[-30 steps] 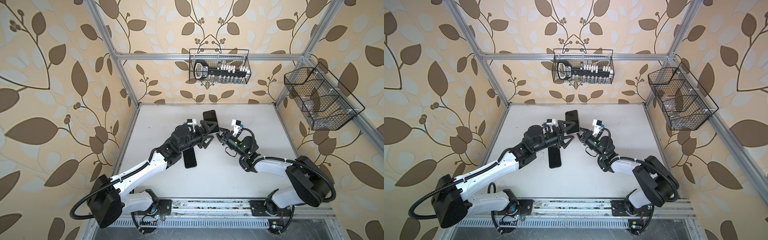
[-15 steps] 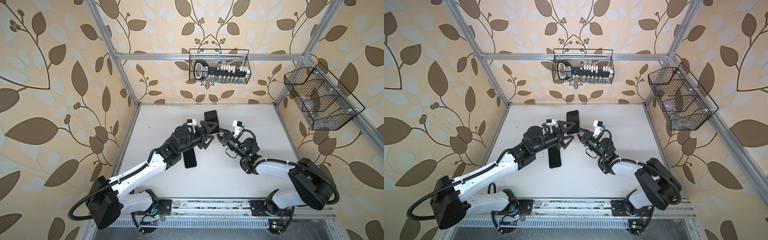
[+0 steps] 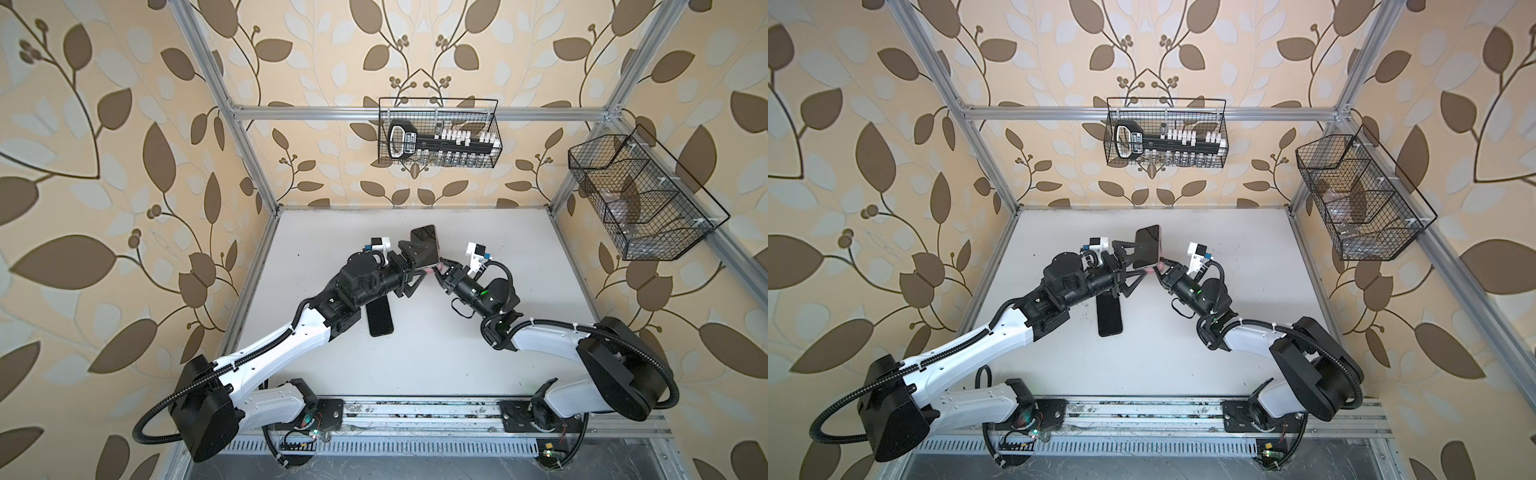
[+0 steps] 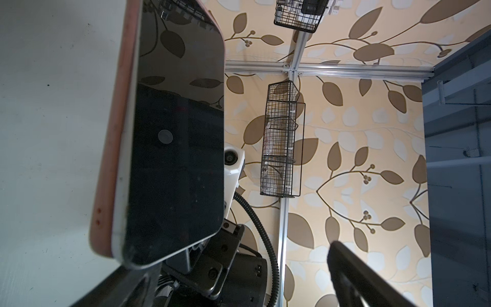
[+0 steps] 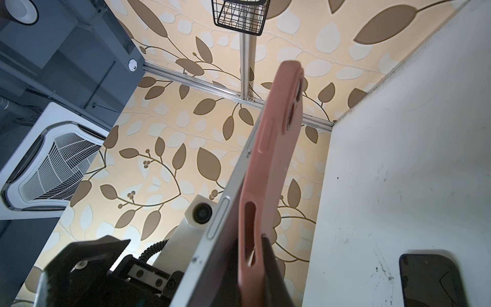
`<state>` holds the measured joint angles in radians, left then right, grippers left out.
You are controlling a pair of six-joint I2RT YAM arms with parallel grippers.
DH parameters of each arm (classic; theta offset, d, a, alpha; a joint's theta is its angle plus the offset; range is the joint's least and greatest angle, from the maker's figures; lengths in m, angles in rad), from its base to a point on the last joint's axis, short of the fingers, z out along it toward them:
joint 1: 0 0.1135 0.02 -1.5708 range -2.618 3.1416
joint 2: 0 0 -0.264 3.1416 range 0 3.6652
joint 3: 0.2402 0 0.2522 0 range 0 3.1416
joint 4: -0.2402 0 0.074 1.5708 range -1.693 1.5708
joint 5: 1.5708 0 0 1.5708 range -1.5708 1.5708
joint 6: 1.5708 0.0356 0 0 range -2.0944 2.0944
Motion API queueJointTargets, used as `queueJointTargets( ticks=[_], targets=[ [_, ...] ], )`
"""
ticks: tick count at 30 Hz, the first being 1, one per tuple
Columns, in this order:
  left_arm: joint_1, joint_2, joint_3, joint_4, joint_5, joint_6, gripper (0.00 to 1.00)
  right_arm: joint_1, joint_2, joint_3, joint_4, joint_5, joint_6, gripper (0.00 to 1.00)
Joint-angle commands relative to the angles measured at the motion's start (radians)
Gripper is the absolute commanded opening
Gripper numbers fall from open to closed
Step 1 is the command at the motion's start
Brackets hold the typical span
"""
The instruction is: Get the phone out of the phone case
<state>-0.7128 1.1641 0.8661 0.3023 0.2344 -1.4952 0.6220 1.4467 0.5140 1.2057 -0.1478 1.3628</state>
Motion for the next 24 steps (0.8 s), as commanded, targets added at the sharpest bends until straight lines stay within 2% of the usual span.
queueJointTargets(
  ticks=[1, 7, 19, 24],
  targets=[
    [0.01, 0.0, 0.044, 0.031, -0.049, 0.048, 0.98, 0.013, -0.019, -0.013, 0.147, -0.006, 0.03, 0.0],
    [0.01, 0.003, 0.04, -0.003, -0.072, 0.084, 0.88, 0.025, 0.018, -0.017, 0.209, 0.002, 0.055, 0.0],
    [0.01, 0.005, 0.048, -0.038, -0.101, 0.135, 0.66, 0.065, 0.018, -0.021, 0.192, 0.022, 0.035, 0.0],
    [0.01, 0.005, 0.054, -0.048, -0.109, 0.146, 0.6, 0.084, 0.021, -0.02, 0.187, 0.031, 0.027, 0.0]
  ],
)
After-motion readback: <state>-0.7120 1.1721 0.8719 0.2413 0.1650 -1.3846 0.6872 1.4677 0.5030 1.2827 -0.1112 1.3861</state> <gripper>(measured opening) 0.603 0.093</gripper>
